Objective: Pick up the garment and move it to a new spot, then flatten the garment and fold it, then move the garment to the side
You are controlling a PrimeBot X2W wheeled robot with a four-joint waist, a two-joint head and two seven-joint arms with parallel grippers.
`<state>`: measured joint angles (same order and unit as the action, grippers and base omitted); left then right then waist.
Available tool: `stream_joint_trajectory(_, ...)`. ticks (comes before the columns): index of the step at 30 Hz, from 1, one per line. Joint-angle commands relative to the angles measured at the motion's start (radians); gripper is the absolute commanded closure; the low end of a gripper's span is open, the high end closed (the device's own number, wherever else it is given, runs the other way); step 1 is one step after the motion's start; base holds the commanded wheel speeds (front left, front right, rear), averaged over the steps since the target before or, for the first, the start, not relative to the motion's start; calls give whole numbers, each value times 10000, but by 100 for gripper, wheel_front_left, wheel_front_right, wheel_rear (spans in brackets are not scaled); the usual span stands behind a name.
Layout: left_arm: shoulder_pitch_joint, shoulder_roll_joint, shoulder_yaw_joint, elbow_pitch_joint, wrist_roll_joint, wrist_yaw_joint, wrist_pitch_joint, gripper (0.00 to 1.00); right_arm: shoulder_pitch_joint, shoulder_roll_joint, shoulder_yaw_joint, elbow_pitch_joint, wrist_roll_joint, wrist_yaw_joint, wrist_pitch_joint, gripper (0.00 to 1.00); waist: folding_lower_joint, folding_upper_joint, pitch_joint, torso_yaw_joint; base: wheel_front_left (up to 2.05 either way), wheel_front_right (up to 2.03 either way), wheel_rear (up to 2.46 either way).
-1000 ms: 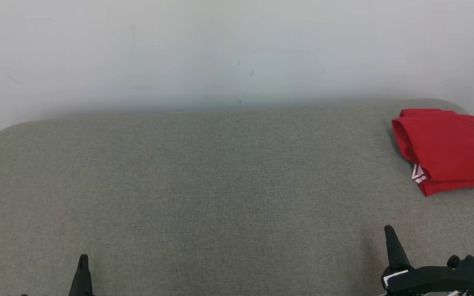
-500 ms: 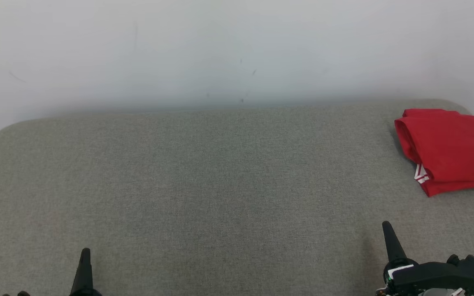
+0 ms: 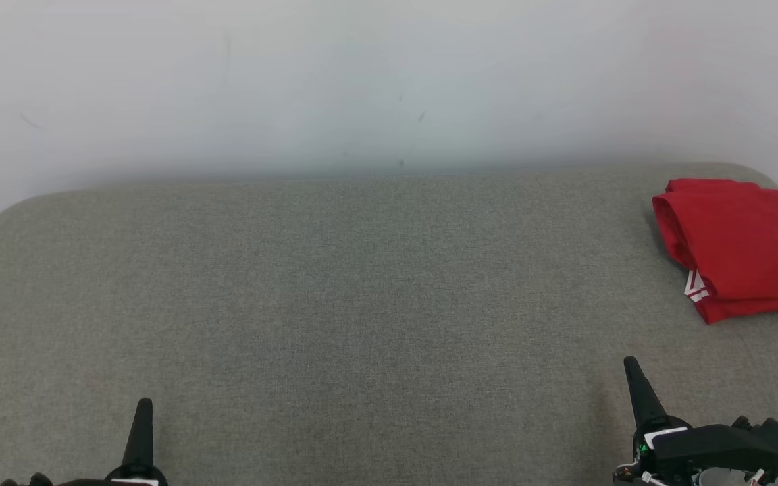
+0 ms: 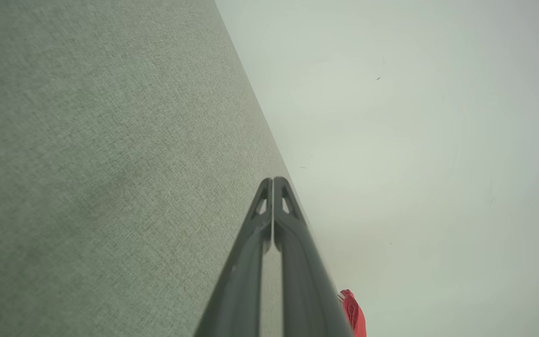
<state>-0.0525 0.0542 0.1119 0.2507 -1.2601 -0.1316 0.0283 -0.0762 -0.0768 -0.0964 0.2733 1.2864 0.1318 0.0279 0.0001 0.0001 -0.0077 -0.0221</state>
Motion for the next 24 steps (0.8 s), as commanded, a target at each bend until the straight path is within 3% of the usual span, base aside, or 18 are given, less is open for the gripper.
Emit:
stream_joint_trajectory(1, -226, -3, 27, -88, -343, 11, 80, 100, -157, 50, -38, -111, 292, -14, 86, 100, -1, -1, 5, 10, 0, 0, 0)
stream_joint_trajectory(24, -443, -25, 33, -74, -2186, 13, 541, 100, -274, 193, -127, -224, 2019, -17, 544, 100, -1, -1, 59, 121, 0, 0, 0)
